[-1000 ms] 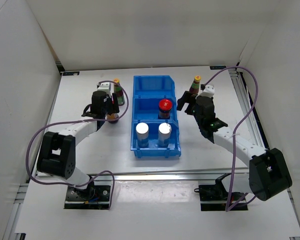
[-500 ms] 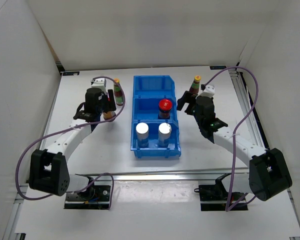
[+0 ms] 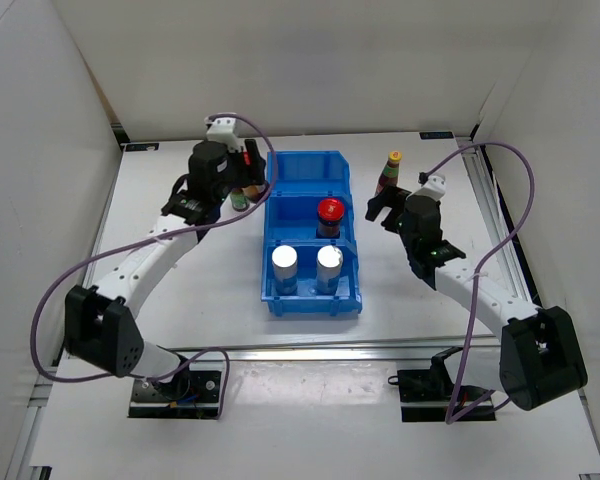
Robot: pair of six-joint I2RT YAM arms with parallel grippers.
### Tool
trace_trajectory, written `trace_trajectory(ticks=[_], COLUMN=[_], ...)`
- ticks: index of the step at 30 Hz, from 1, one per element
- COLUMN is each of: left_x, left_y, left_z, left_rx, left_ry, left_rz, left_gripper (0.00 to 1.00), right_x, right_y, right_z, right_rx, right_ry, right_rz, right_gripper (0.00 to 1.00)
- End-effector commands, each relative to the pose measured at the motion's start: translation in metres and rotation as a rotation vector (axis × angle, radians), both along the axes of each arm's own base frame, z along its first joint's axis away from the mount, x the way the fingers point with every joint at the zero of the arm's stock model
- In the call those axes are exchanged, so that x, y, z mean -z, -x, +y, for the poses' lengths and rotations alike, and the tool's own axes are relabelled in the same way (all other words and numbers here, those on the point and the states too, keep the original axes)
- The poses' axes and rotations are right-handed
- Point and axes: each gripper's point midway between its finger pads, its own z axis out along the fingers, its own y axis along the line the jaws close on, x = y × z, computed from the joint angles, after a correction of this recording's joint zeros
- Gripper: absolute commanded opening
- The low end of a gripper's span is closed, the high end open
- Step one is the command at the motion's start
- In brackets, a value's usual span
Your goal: Organize the condiment bottles
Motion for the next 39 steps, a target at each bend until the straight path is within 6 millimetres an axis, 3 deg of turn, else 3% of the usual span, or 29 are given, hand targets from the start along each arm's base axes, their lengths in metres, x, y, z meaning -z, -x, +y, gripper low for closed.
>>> trace_trajectory(ticks=[1,2,4,5,10,16,22,28,32,33,35,36,39], left_x=[-0.05,-0.04,-0.041,-0.026,-0.002,0.049,0.078,0.09,0.1,0.1,0.096,0.096,0.089], left_y=[-0.01,-0.013,-0.018,-0.018,-0.02,-0.029,-0.027,-0.024,-0.018,-0.019,-0.019,-0.02,-0.019], left_z=[-0.038,-0.048,-0.058,-0.073,-0.095,-0.098,-0.103,-0.105,-0.107,-0.105,-0.104,-0.101,-0.095], left_rx=[0.087,0.1,0.119,0.152,0.192,0.182,0.186,0.183,0.194,0.188,0.192,0.182,0.155], left_ry=[0.094,0.097,0.1,0.091,0.061,0.024,0.021,0.01,-0.01,-0.021,-0.03,-0.043,-0.049], left_rz=[-0.146,-0.127,-0.13,-0.1,-0.076,0.0,0.048,0.065,0.081,0.076,0.063,0.058,0.054], left_gripper=[0.34,0.34,0.35,0.35,0.36,0.39,0.42,0.58,0.7,0.86,1.0,1.0,1.0], right_x=[-0.013,-0.009,-0.011,-0.014,-0.011,-0.011,-0.008,-0.006,-0.023,-0.023,-0.034,-0.029,-0.057], right_y=[-0.001,0.0,-0.002,-0.003,-0.003,-0.003,-0.004,-0.001,0.005,0.007,0.01,0.013,0.02], right_z=[-0.003,-0.003,-0.006,-0.005,-0.009,-0.009,-0.009,-0.01,-0.012,-0.013,-0.014,-0.011,-0.007], right_rx=[0.008,0.011,0.015,0.014,0.024,0.024,0.024,0.024,0.023,0.024,0.023,0.001,-0.049], right_ry=[-0.042,-0.048,-0.054,-0.057,-0.057,-0.057,-0.054,-0.049,-0.058,-0.056,-0.059,-0.059,-0.046], right_rz=[-0.039,-0.03,-0.039,-0.047,-0.048,-0.048,-0.039,-0.026,-0.049,-0.045,-0.052,-0.032,-0.048], right_gripper=[1.0,1.0,1.0,1.0,1.0,1.0,1.0,1.0,1.0,1.0,1.0,1.0,1.0])
